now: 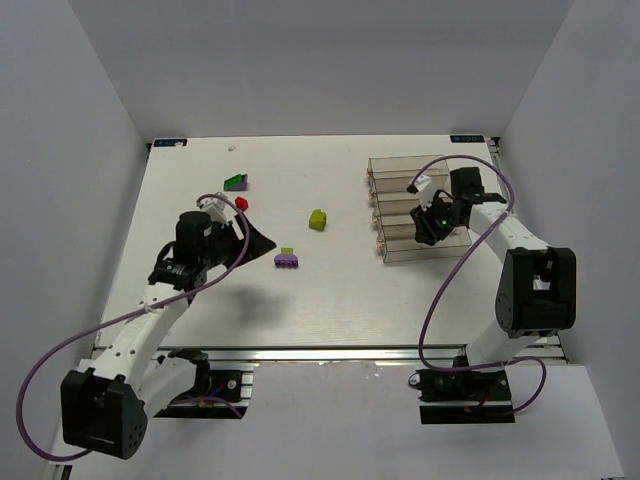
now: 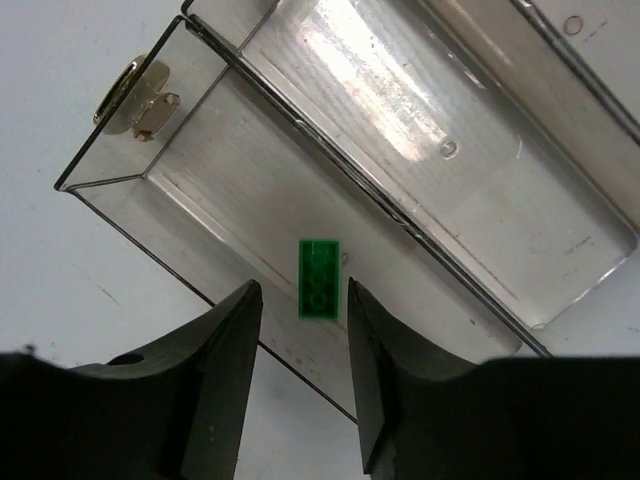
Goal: Sort the legos into containers by color
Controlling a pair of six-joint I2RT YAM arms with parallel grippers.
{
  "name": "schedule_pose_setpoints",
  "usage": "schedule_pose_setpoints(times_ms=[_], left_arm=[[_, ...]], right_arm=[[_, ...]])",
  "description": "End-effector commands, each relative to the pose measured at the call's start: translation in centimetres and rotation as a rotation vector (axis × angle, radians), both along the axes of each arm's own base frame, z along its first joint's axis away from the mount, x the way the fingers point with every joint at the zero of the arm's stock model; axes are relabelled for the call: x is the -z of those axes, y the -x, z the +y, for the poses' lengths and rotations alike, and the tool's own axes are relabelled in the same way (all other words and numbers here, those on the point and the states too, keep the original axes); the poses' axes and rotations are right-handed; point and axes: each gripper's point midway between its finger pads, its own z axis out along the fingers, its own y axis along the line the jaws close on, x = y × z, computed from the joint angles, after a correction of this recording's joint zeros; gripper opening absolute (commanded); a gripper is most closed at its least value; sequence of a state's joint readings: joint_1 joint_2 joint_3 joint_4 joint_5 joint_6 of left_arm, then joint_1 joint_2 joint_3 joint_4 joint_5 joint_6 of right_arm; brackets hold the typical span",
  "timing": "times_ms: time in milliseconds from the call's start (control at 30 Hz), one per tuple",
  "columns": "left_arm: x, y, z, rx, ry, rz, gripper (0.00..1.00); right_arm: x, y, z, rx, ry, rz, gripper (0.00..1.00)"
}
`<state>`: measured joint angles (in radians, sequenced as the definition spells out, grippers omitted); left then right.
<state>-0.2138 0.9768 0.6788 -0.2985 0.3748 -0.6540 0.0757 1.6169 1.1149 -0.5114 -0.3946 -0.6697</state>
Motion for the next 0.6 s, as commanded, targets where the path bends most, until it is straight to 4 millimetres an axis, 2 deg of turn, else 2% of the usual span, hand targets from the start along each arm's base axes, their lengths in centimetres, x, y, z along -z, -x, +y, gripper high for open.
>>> schedule_pose_setpoints(times_ms=[0, 67, 267, 300, 367, 400, 433, 500, 567], left_arm=[[-0.5, -0.8, 0.4, -0.029, -0.070, -0.014, 0.79], [-0.2, -1.3, 0.8, -0.055, -0.095, 0.001, 0.76], [0.3, -2.5, 1.8, -0.113, -0.150, 0.039, 0.62], [0.8, -2.5, 2.1, -0.132, -0.166, 0.061, 0.52], [1.1, -3.0, 3.4, -0.213, -0.204, 0.081, 0.36], [1.7, -3.0, 4.1, -0.248, -0.229, 0.110, 0.25], [2.0, -3.0, 4.5, -0.275, -0.240, 0.125, 0.22], [2.6, -3.1, 6.5, -0.384, -0.298, 0.157, 0.18], [3.4, -3.3, 7.7, -0.453, -0.339, 0.196, 0.20]], right_arm=[[-2.5, -2.3, 0.0, 0.019, -0.026, -0.081, 0.46], [-3.6, -2.5, 0.2, 0.022, -0.045, -0.102, 0.54], [-5.9, -2.8, 1.1, 0.012, -0.100, -0.133, 0.56], [-6.6, -3.0, 1.4, 0.005, -0.111, -0.144, 0.55], [-7.7, -2.2, 2.5, -0.043, -0.173, -0.139, 0.42], [-8.1, -1.8, 3.0, -0.072, -0.198, -0.145, 0.34], [-8.9, -1.3, 3.6, -0.097, -0.229, -0.153, 0.18], [-10.0, -0.3, 4.9, -0.153, -0.302, -0.162, 0.06], [-10.5, 0.0, 5.3, -0.158, -0.339, -0.172, 0.06]])
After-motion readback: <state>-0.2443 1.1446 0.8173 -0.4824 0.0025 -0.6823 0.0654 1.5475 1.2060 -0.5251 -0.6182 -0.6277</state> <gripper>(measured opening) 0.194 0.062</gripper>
